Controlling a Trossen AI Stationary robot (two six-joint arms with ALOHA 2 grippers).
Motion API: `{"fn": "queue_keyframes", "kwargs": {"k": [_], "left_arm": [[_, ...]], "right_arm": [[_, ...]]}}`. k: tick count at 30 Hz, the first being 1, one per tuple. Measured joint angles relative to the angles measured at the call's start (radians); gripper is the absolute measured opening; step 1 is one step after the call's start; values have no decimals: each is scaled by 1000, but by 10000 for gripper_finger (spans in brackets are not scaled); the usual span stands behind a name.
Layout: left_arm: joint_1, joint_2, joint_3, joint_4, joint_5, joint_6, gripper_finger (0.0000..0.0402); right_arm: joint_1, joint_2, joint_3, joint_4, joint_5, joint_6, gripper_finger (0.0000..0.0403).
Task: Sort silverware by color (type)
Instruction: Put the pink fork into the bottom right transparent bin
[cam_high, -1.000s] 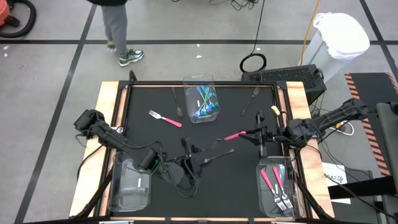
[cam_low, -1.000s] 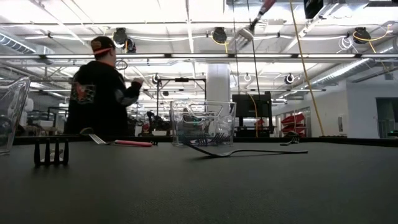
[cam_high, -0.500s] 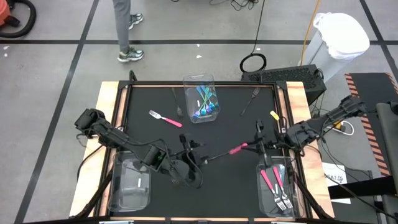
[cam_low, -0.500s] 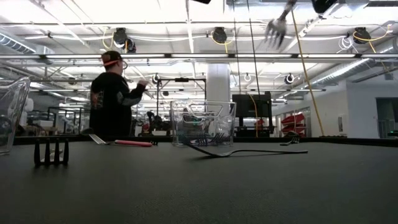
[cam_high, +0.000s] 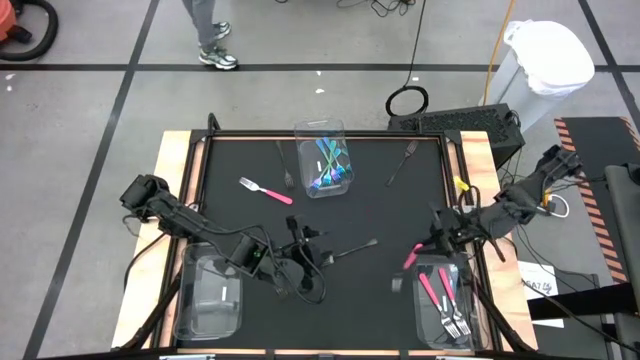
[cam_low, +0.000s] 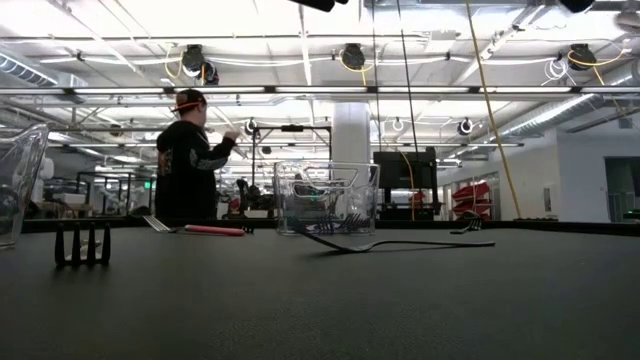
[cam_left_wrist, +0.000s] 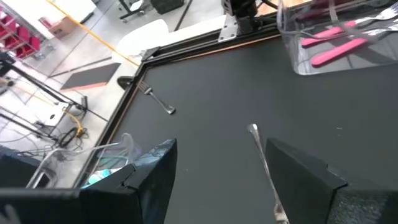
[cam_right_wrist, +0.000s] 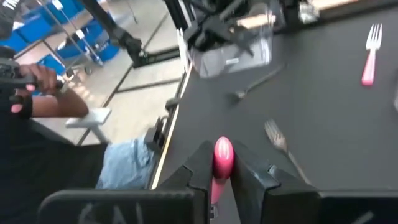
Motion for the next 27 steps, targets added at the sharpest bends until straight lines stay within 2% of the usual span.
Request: {"fn": "queue_keyframes", "kwargs": {"k": [9,18,27], "left_arm": [[0,0,0,-2,-31,0,246],[0,0,0,-7,-66,0,246],[4,0,0,-36,-69,-27,246]], "right_arm": [[84,35,144,-221,1,156,30],[120,115,270,-490,2,360,30],[222,204,271,-508,-6,476,32]]}}
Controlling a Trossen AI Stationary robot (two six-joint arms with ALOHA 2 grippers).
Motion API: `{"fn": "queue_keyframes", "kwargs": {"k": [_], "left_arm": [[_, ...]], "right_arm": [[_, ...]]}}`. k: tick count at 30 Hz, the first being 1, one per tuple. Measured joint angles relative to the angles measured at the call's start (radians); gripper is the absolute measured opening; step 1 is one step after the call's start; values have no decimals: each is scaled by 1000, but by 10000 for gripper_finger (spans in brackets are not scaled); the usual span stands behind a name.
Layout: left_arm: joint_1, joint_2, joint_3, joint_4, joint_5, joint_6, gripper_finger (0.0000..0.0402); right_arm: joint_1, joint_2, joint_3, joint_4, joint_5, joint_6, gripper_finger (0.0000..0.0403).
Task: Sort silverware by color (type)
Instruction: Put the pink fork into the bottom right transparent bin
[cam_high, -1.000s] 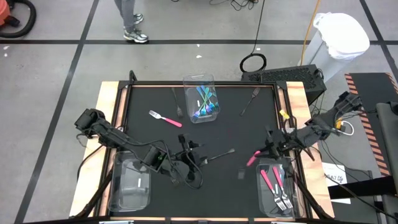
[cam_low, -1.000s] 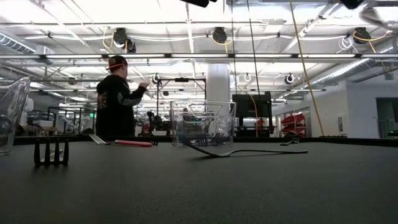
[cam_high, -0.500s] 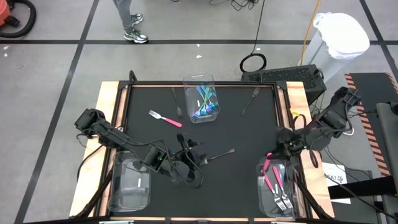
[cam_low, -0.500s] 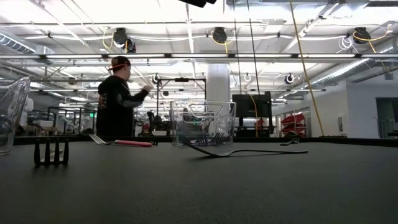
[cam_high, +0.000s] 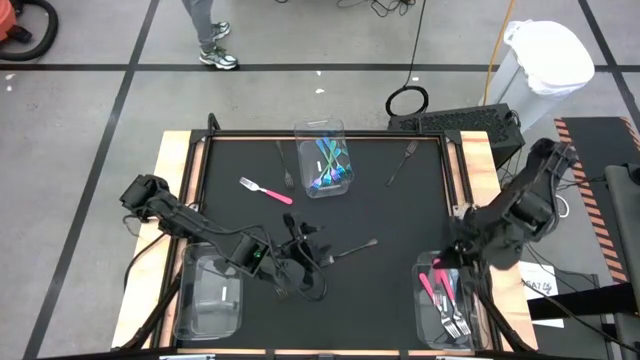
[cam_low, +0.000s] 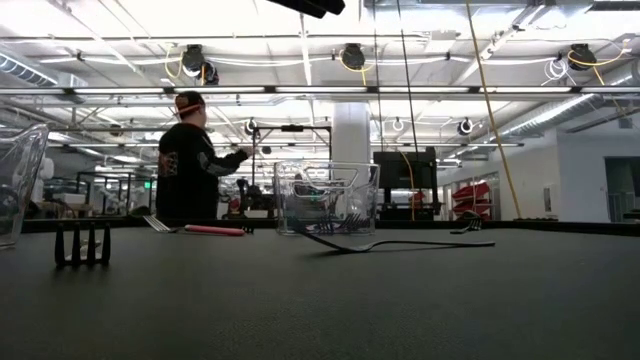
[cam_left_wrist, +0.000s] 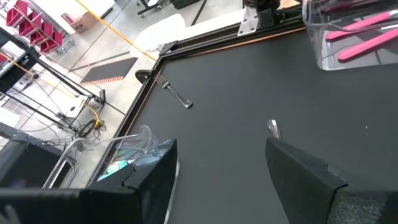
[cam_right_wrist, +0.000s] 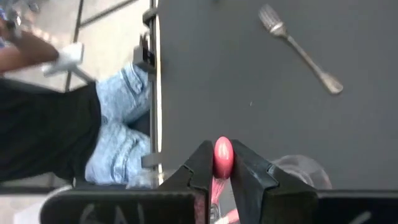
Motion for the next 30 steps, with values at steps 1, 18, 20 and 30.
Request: {"fn": "queue_keyframes", "kwargs": {"k": [1,18,20,30], "left_arm": [[1,0,0,-4,0,-1,246],[10,0,0,-20,0,-26,246],[10,0,0,-20,0,-26,246],[28,0,0,-19,1,-26,246]], "right_arm": [[13,9,0,-4,0,4,32],[251,139,-101,-40,216,246,33],[275,138,-142,1,219,281,33],[335,133,-268,195,276,336,34]]}}
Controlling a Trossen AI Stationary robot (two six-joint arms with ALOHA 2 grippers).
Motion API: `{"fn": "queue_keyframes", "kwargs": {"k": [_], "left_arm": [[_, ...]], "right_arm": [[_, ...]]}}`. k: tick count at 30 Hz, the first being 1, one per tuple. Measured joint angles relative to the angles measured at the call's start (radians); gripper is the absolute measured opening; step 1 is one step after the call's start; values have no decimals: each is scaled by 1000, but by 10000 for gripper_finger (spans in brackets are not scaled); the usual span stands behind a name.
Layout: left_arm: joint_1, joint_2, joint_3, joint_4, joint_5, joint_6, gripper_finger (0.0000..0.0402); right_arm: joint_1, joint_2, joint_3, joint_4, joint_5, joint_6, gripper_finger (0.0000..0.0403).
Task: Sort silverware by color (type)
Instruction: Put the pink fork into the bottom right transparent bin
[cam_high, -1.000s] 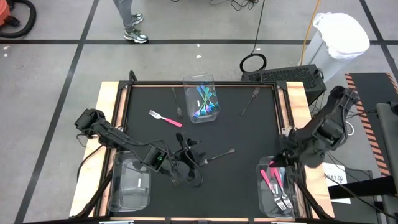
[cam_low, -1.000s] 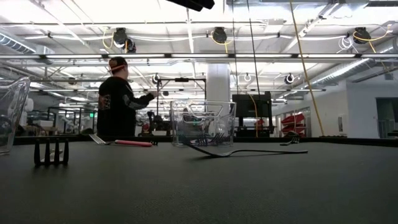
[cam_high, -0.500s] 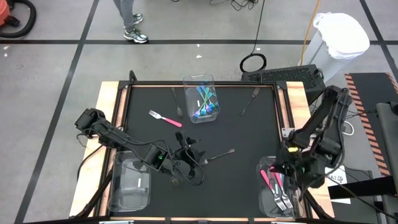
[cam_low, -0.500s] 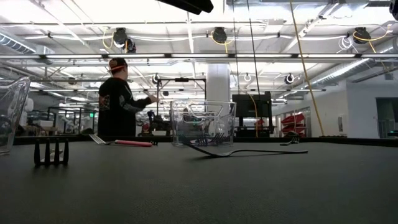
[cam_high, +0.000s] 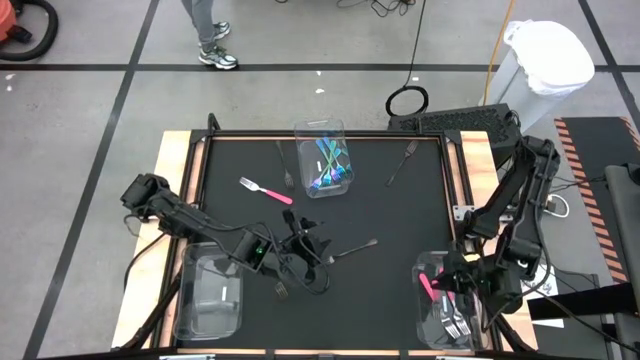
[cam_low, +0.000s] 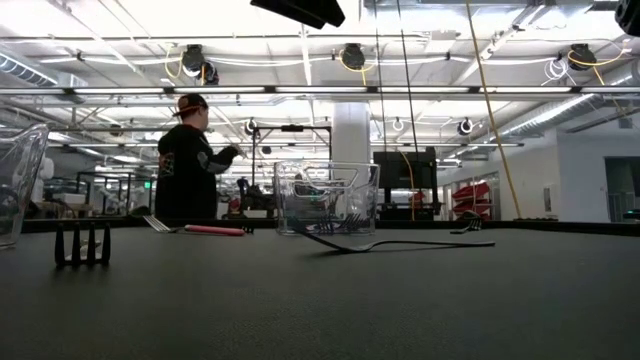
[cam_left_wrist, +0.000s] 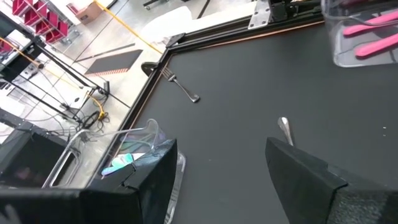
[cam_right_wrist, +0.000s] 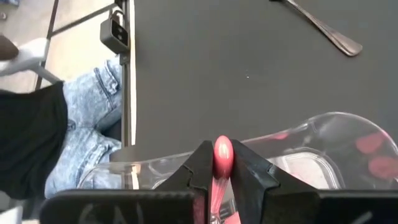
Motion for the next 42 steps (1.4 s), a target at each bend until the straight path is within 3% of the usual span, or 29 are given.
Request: {"fn": "queue_keyframes", "kwargs": {"k": [17,29,42], "left_arm": [[11,0,0,0,28,-3,246],[12,0,0,0,31,-25,246],[14,0,0,0,31,-24,246]], "right_arm": [[9,0,-17,-26,21,47,36],[10,2,-19,-148,-49,116,97],[10,2,-19,-148,-61,189,127]]}}
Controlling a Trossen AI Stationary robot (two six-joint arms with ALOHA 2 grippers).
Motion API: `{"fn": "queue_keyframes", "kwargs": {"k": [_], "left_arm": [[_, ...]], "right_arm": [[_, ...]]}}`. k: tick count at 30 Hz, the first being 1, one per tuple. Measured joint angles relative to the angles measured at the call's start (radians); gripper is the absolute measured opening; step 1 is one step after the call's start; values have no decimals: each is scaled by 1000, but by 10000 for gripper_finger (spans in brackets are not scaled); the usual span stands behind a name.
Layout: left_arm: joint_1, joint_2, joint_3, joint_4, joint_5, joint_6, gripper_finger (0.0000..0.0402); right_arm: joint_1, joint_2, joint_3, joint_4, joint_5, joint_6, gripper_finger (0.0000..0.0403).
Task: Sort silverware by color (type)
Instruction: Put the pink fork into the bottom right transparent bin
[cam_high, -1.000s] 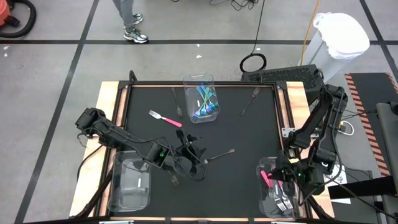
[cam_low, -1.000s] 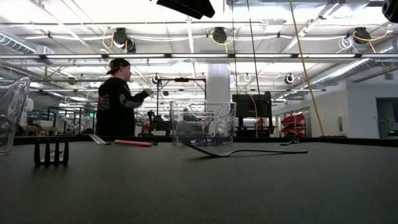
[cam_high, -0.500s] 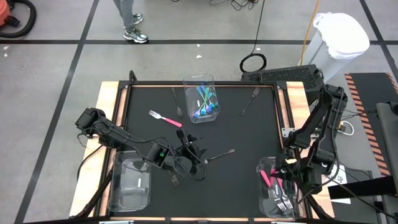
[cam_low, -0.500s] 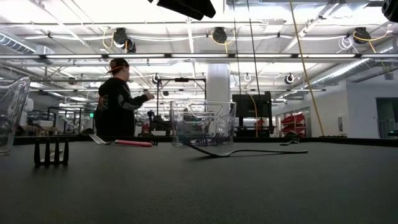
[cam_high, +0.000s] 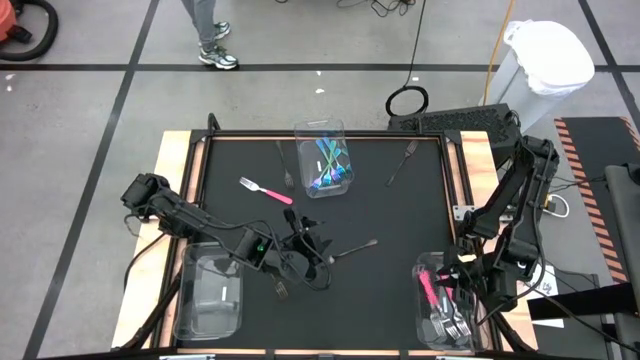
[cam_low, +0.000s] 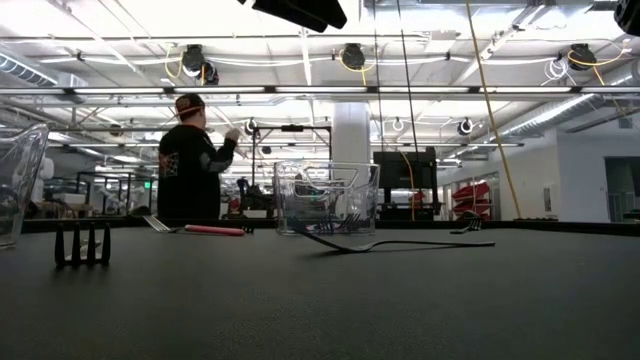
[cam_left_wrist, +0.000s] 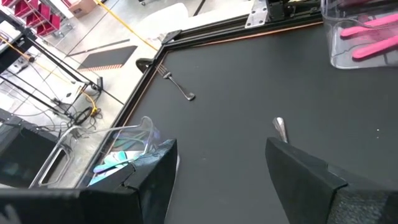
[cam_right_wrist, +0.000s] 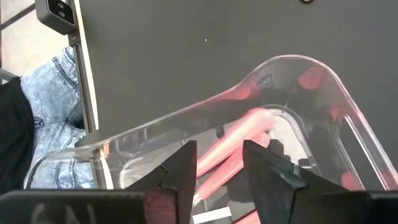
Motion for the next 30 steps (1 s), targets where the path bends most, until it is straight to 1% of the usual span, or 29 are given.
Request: {"fn": "queue_keyframes", "kwargs": {"k": [6,7,8,12,16,19,23,27,28,30], "left_arm": [[7,0,0,0,0,-2,246],[9,0,0,0,2,-1,246],[11,0,0,0,3,-1,246],[25,0,0,0,3,-1,246],[37,0,0,0,3,7,246],[46,0,0,0,2,14,246],[49,0,0,0,2,119,246],[45,0,0,-2,-1,231,246],[44,0,0,-5,-9,233,246],[38,0,0,-18,-35,186,246]], "right_arm": [[-5,-1,4,-4,2,18,129],[-7,-1,11,-9,16,11,129],[-9,-1,21,-8,49,-6,129],[-10,-1,87,-6,245,-128,129],[-10,-1,168,-4,467,-319,129],[-22,-1,228,-6,599,-464,130],[-71,-2,297,9,753,-662,130],[-137,-1,308,29,857,-795,130],[-155,-1,302,33,868,-804,130],[-189,0,281,30,865,-800,130]]}}
